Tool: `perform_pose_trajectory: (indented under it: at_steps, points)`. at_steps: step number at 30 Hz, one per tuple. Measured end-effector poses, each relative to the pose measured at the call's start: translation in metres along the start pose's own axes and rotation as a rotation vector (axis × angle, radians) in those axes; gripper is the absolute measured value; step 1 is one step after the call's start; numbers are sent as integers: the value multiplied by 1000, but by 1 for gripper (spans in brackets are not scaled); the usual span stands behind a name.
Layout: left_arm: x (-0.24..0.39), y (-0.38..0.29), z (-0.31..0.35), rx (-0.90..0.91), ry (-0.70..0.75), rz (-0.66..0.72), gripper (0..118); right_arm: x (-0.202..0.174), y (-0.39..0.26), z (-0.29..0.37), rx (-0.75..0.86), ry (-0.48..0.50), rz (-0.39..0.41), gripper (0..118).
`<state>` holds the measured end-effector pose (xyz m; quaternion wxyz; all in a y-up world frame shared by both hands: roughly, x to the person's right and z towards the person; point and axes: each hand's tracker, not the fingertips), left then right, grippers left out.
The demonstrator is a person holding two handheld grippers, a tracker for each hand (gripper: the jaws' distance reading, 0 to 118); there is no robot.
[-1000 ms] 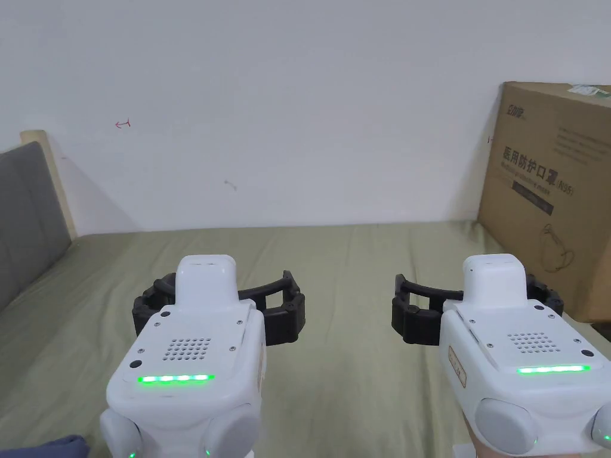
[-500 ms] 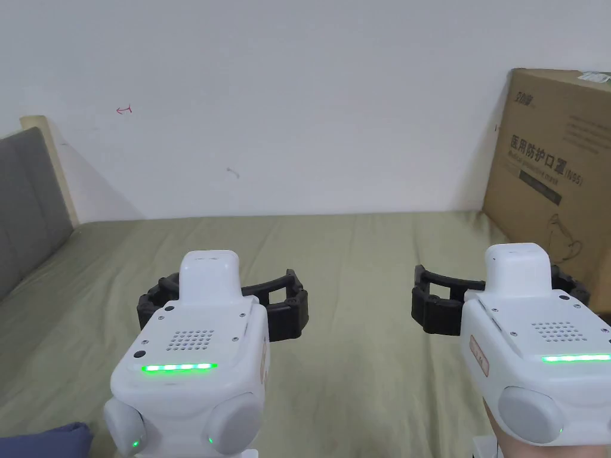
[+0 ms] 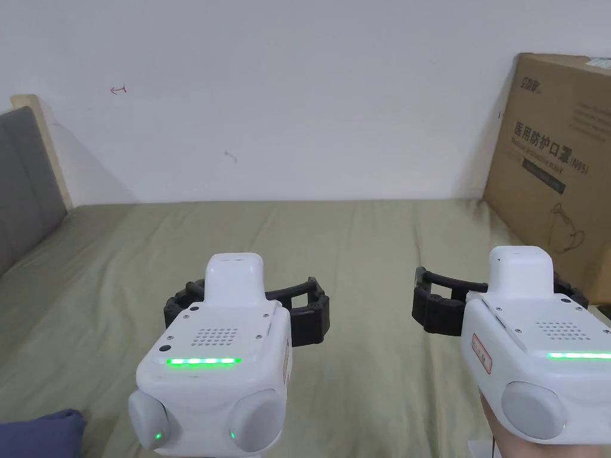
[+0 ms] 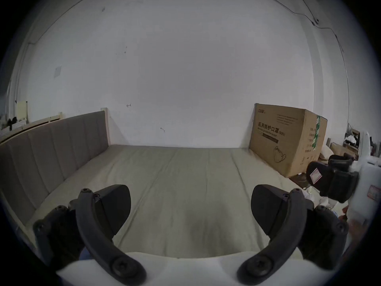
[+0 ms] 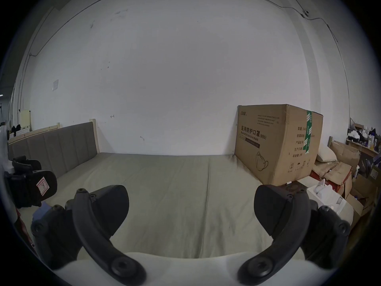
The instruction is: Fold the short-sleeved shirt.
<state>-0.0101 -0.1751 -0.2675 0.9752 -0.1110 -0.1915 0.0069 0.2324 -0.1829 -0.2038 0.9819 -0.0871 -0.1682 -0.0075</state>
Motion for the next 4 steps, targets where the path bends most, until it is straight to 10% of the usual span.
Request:
perform_pose_trajectory:
  at_steps: [4]
  points:
    - [-7,-1,-10,-40,-36,107,117,2,-7,-5,-16,-2,-2,118]
